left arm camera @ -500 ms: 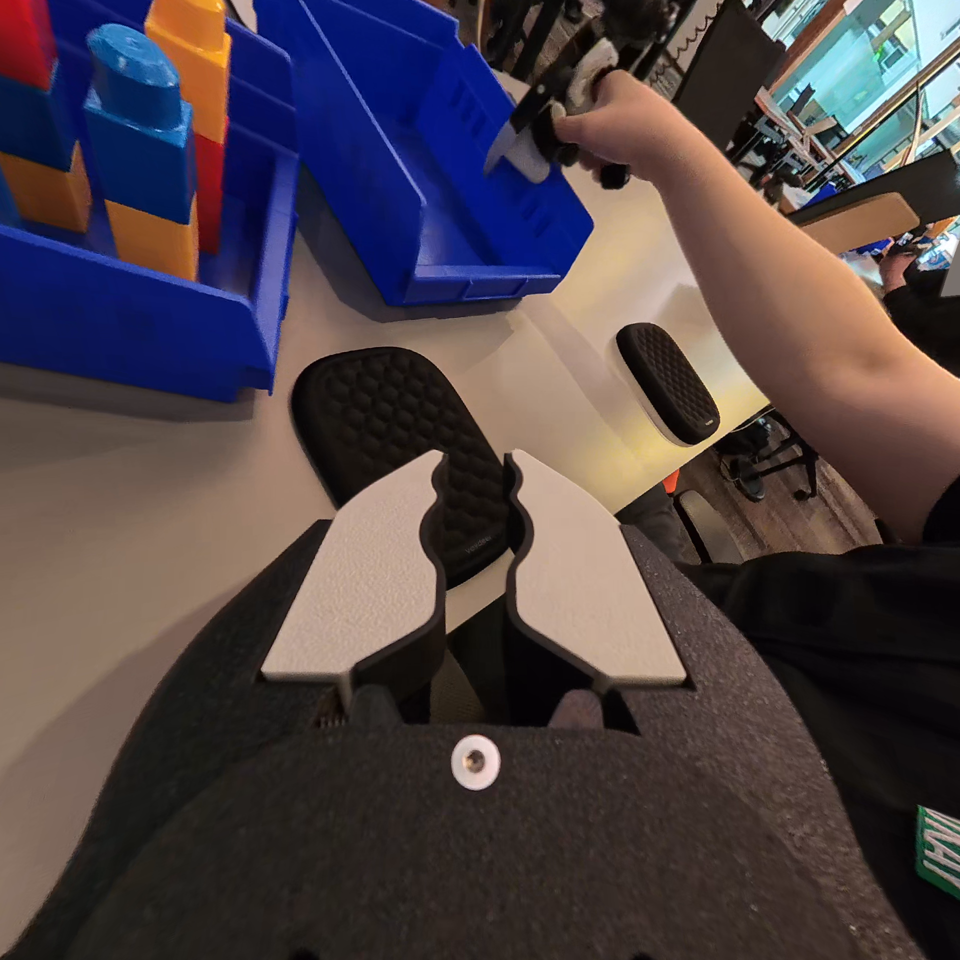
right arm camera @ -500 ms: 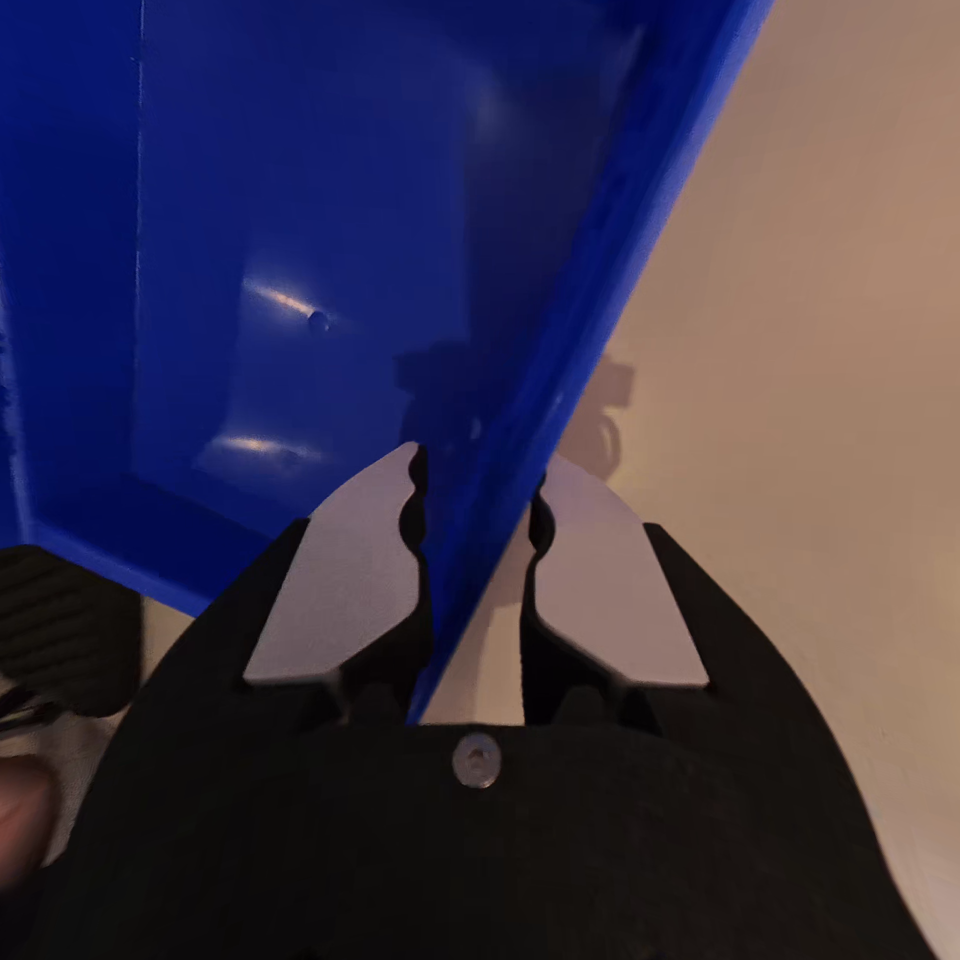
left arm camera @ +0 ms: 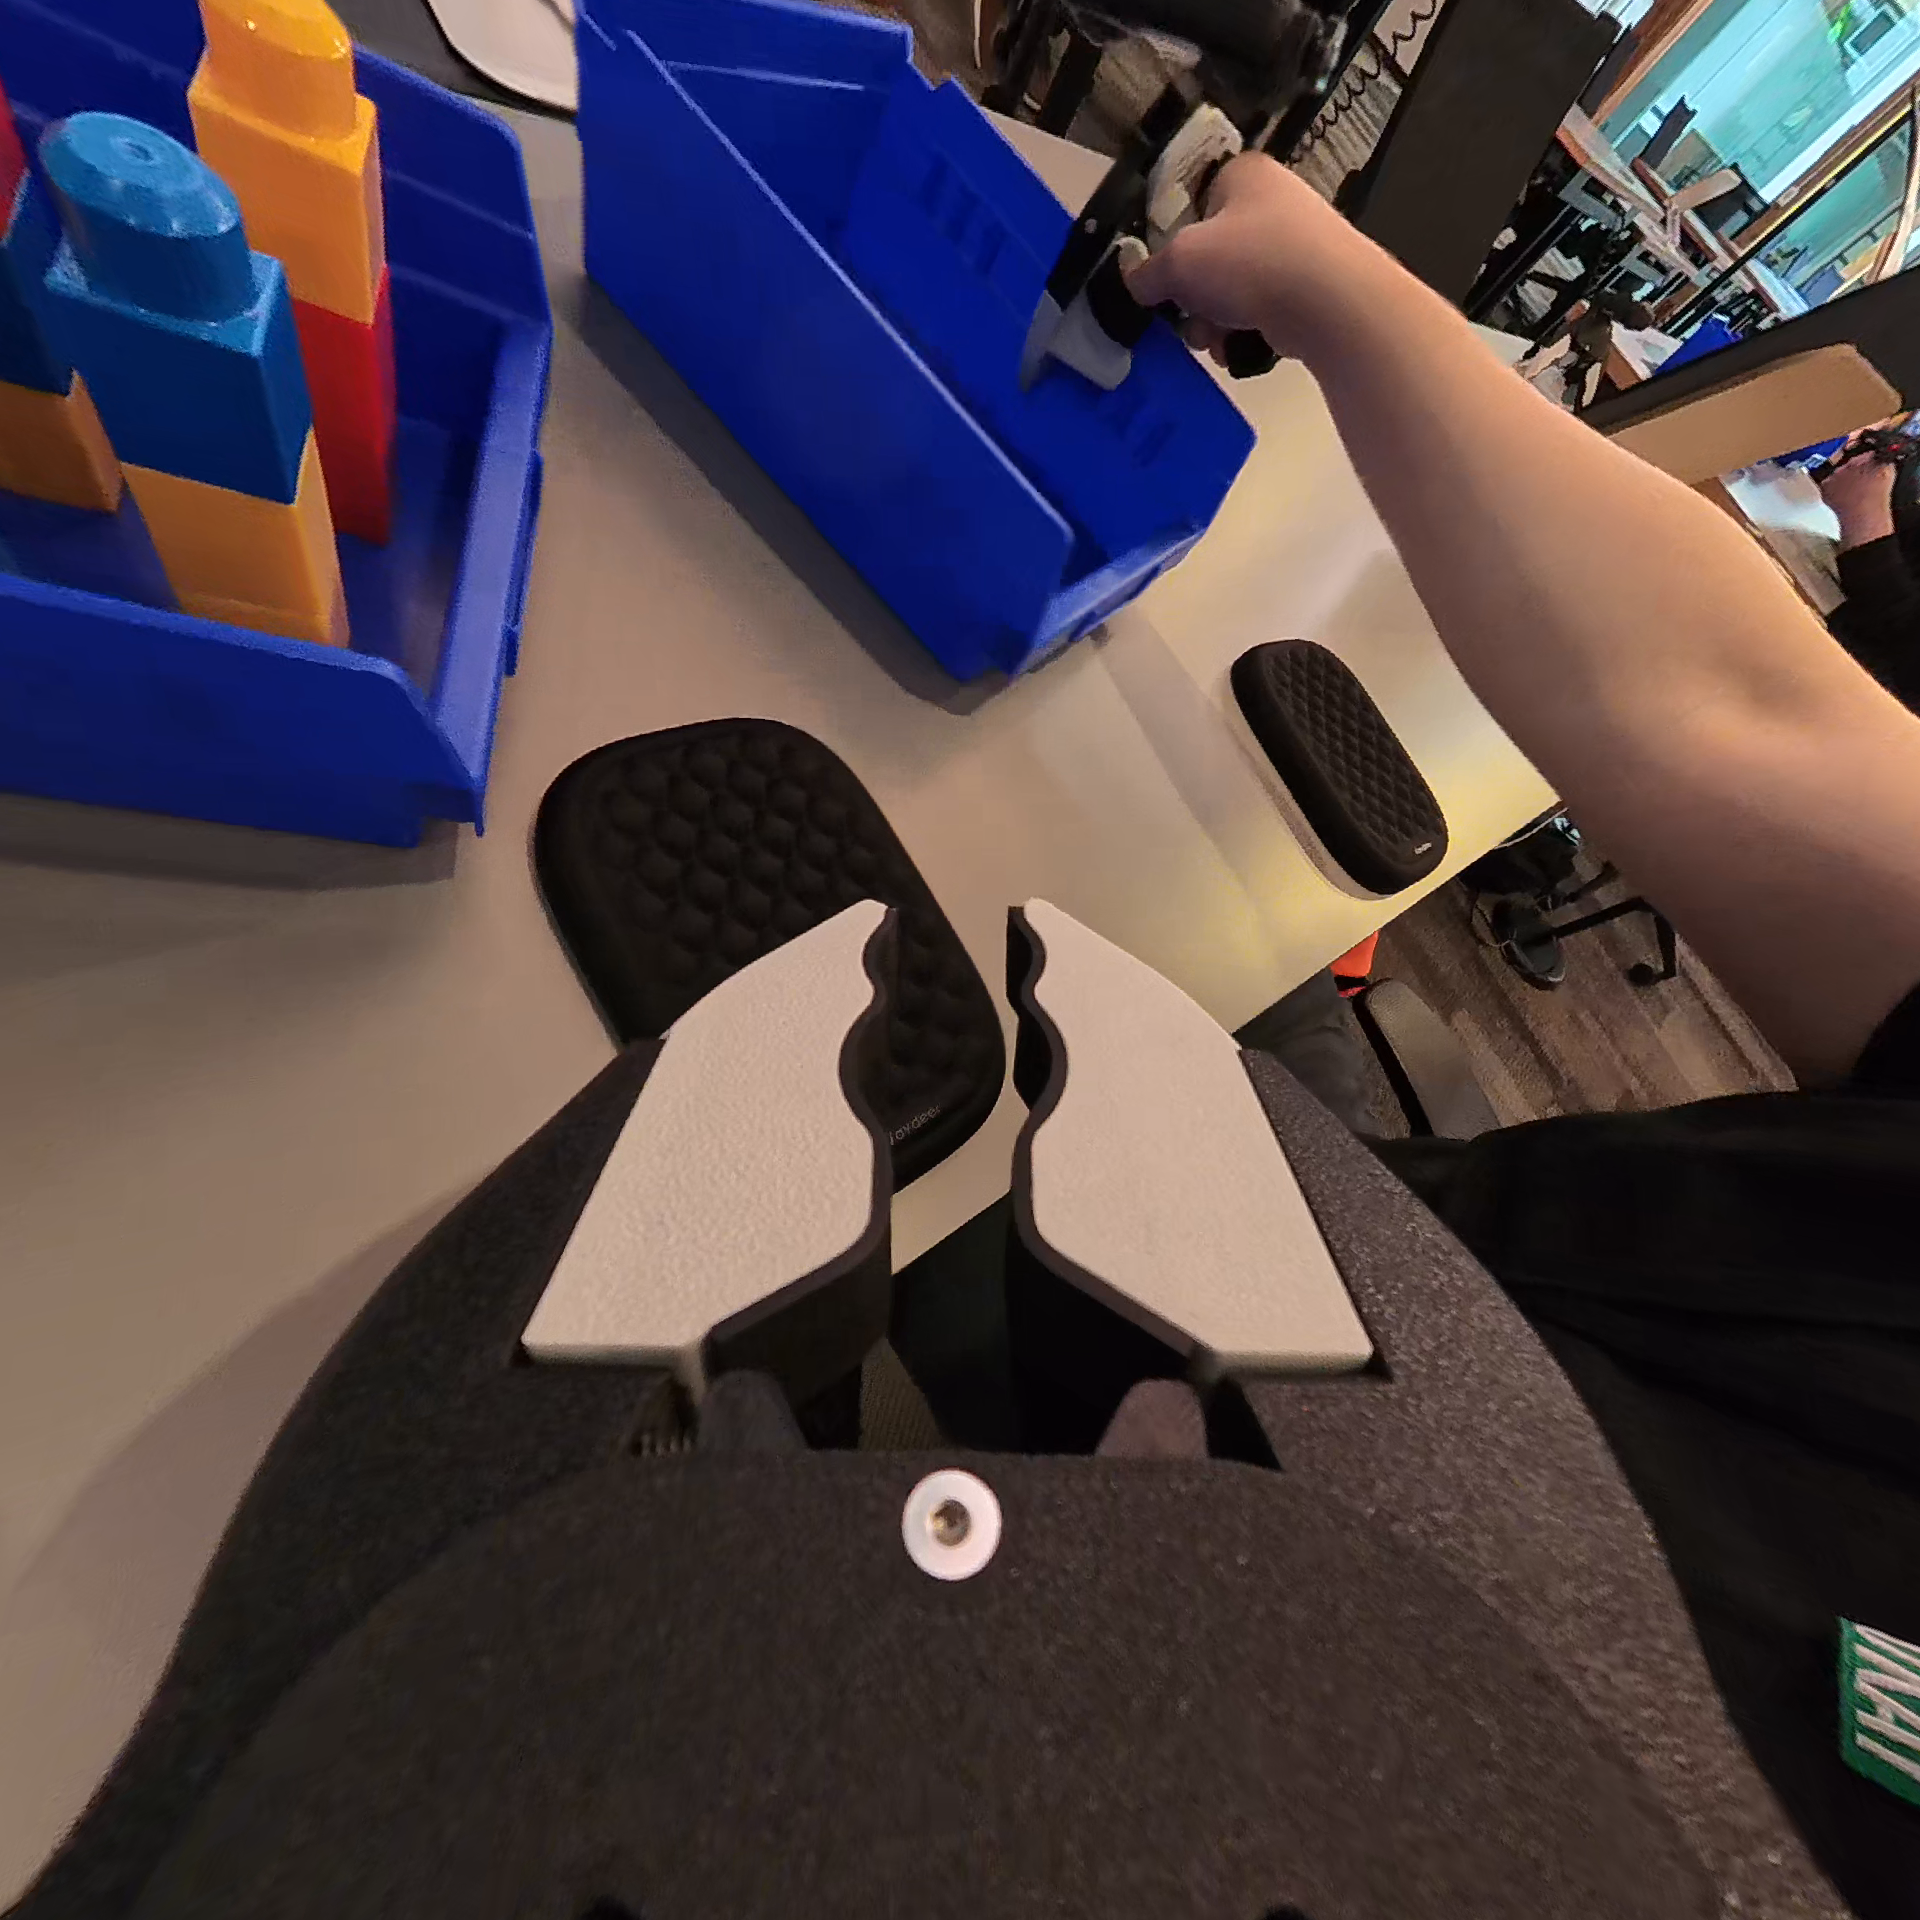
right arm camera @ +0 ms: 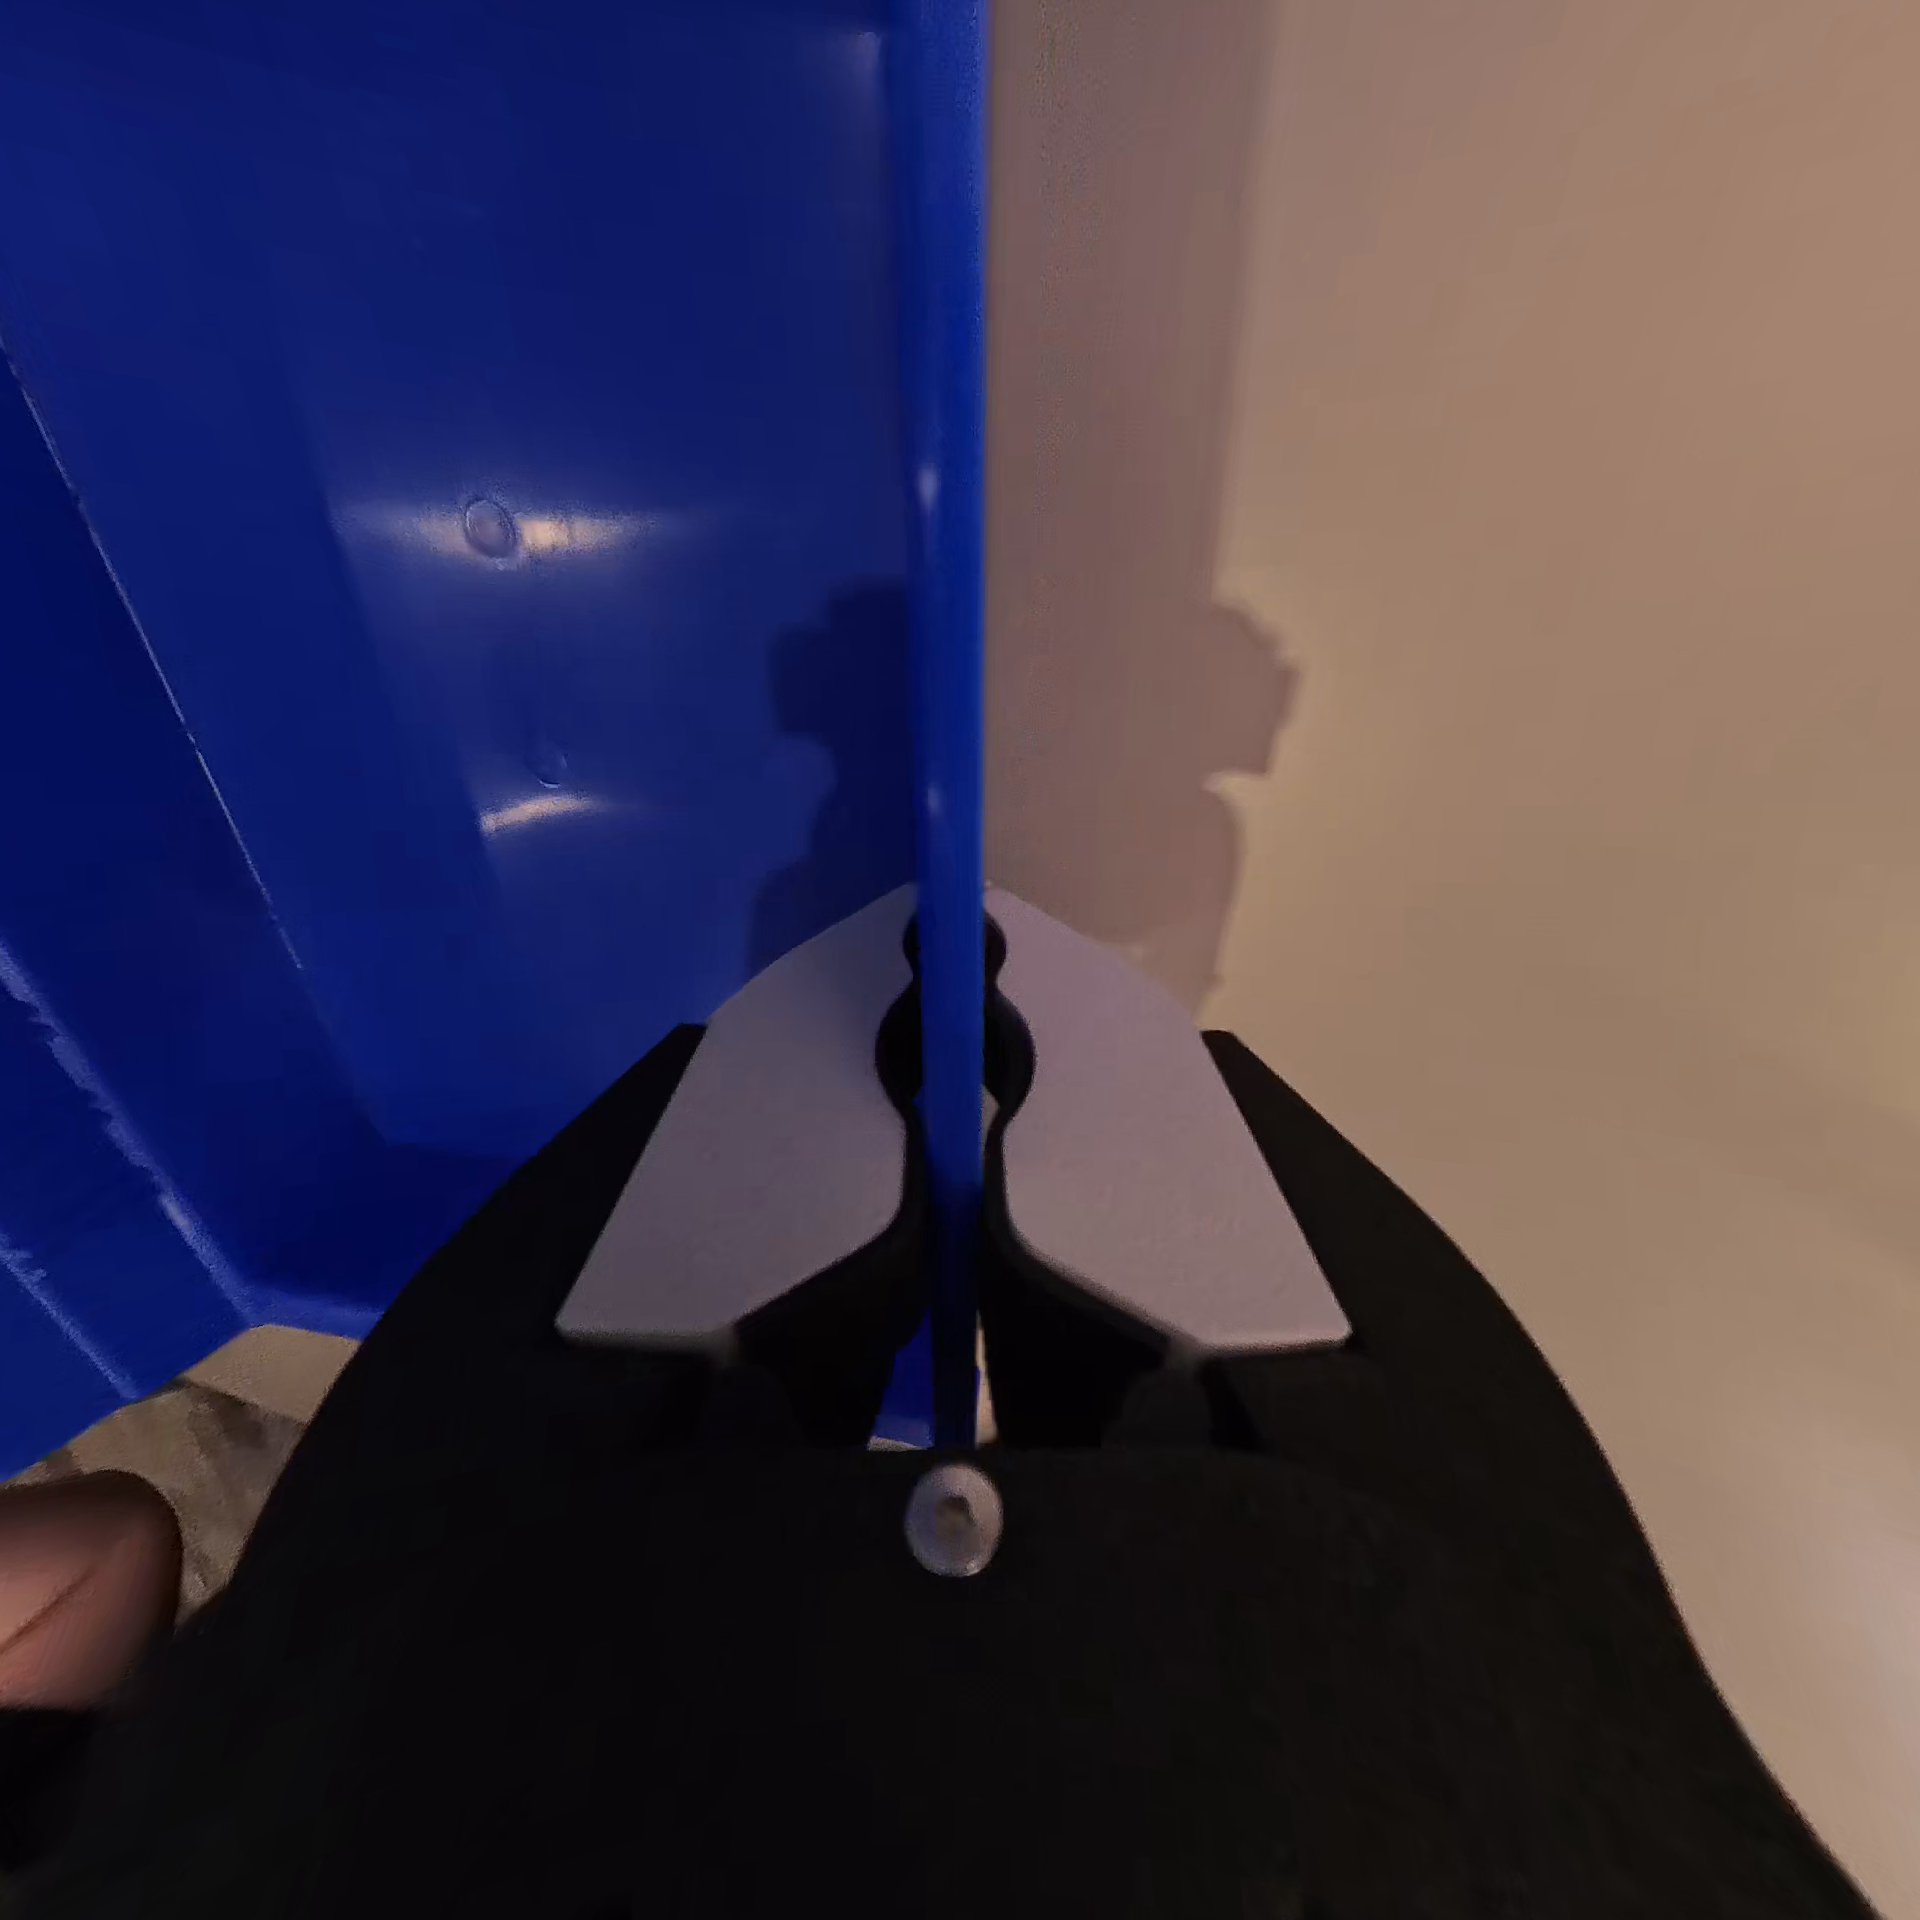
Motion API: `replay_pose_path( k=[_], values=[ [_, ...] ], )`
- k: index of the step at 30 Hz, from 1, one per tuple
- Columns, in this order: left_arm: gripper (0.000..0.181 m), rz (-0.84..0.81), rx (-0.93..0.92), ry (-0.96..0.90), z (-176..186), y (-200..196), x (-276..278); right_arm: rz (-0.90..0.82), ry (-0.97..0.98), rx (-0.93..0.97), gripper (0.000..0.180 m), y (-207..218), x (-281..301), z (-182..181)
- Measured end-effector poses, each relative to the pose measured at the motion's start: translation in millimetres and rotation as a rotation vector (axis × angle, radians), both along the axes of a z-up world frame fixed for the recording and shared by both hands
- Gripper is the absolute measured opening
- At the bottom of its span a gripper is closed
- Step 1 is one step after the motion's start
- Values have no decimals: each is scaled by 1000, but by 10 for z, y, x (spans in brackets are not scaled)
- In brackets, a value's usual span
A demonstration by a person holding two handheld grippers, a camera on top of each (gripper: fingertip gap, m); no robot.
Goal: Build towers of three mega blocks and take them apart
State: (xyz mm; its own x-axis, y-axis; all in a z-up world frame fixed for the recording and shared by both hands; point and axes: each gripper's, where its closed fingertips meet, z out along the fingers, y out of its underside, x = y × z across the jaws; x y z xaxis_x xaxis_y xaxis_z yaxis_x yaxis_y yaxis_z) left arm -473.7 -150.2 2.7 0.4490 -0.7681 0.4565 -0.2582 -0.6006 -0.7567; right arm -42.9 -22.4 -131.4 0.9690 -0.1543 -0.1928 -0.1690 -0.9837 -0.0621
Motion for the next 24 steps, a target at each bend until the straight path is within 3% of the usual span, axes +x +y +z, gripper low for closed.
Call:
replay_pose_path(
  k=[11, 18, 24],
  values=[
    [20, -73, -20, 31, -7, -46, 511, -88, 11, 31, 4, -823, 1486, 189],
    [19, -106, -20, 14, 32, -69, 867, -227, -67, 12, 4, -1901, 2858, 333],
    [19, -104, -10, 10, 128, -41, 1076, -325, -79, -3, 5, -2698, 3602, 254]
  ],
)
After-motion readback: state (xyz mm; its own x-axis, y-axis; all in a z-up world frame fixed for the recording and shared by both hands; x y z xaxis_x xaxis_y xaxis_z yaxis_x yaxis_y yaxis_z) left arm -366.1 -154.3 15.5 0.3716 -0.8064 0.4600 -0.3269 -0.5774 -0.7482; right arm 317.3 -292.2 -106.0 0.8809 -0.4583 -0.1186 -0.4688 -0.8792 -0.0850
